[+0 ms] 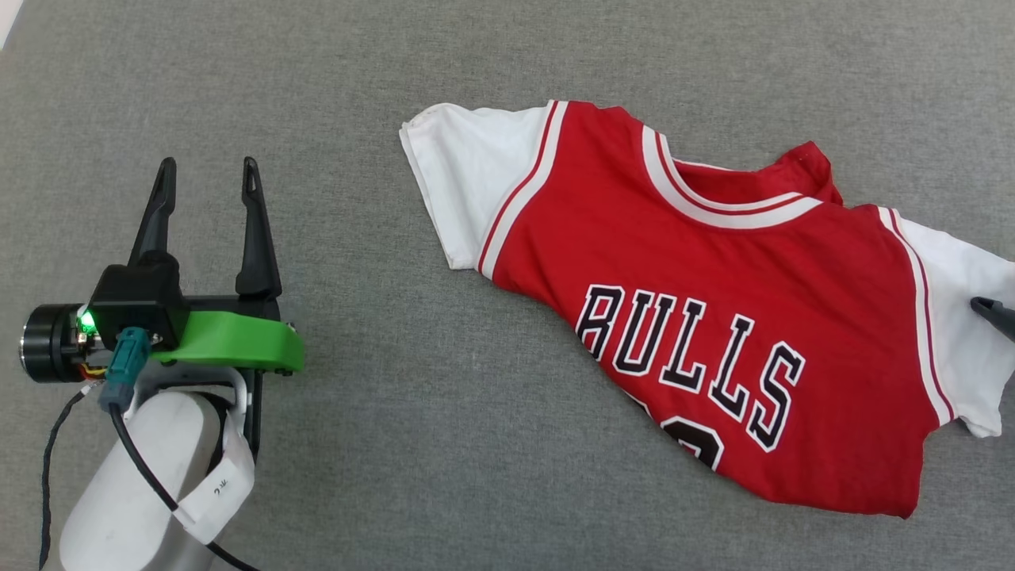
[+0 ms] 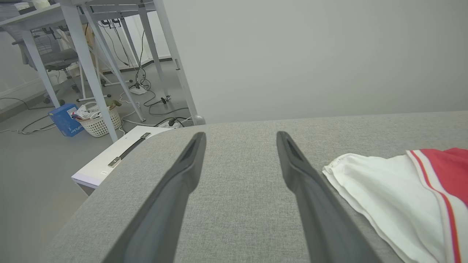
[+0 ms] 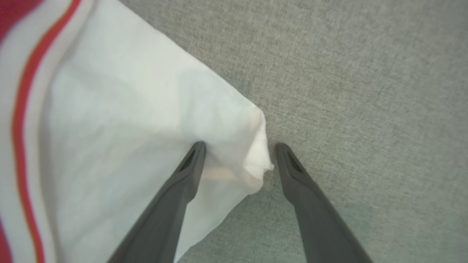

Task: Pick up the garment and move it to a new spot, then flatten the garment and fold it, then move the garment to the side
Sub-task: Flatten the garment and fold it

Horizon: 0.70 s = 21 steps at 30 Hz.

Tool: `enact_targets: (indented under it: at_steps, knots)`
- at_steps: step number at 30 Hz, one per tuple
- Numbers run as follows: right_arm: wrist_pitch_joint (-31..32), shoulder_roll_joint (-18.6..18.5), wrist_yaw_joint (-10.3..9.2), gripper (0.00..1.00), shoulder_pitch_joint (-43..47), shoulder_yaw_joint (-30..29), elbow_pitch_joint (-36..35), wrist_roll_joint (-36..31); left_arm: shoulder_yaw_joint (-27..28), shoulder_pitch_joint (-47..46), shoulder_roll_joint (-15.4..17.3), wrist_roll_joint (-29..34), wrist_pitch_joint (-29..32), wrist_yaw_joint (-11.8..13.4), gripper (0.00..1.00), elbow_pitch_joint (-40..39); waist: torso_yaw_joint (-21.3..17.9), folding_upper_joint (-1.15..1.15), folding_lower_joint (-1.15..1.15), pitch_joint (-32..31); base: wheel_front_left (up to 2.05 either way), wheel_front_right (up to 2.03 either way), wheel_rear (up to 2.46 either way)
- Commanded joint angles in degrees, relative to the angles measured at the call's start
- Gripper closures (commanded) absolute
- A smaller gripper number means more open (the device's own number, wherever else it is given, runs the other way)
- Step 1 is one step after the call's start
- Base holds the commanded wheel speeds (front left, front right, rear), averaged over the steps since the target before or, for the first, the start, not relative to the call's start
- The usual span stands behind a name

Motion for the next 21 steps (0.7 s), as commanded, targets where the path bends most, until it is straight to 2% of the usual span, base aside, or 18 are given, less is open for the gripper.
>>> enact_targets:
  at_steps: [1, 2, 10, 17, 21]
  knots:
    - [-2.4, 2.4, -0.03, 0.75, 0.6, 2.2, 1.2, 0.3, 0.8, 0.0, -0.1, 1.1, -0.3, -0.9, 0.0, 0.4, -0.6, 0.0, 0.0, -0.5, 0.0, 0.0, 0.0]
    - [-4.3, 2.2, -0.03, 1.0, 0.1, 2.2, 1.1, 0.1, 1.1, -0.3, 0.0, 1.3, -0.3, -1.4, 0.0, 0.6, -0.9, 0.0, 0.0, -0.7, 0.0, 0.0, 0.0]
    - [-18.8, -0.1, -0.03, 1.0, -4.4, 2.2, -2.3, -0.3, 2.4, -6.8, 3.3, 1.4, 0.6, -7.3, 0.0, 3.6, -3.8, 0.0, 0.0, -3.5, 0.0, 0.0, 0.0]
    - [-23.8, -3.4, -0.03, 1.0, -5.5, 1.3, -8.0, 0.5, -0.3, -18.6, 7.5, 0.2, 10.7, -15.4, 0.0, 6.6, -6.3, 0.0, 0.0, -3.5, 0.0, 0.0, 0.0]
    - [-24.1, -4.3, -0.03, 1.0, -4.8, 0.4, -10.6, 0.7, -3.5, -25.1, 8.5, -0.9, 19.6, -20.5, 0.0, 9.2, -7.4, 0.0, 0.0, -2.3, 0.0, 0.0, 0.0]
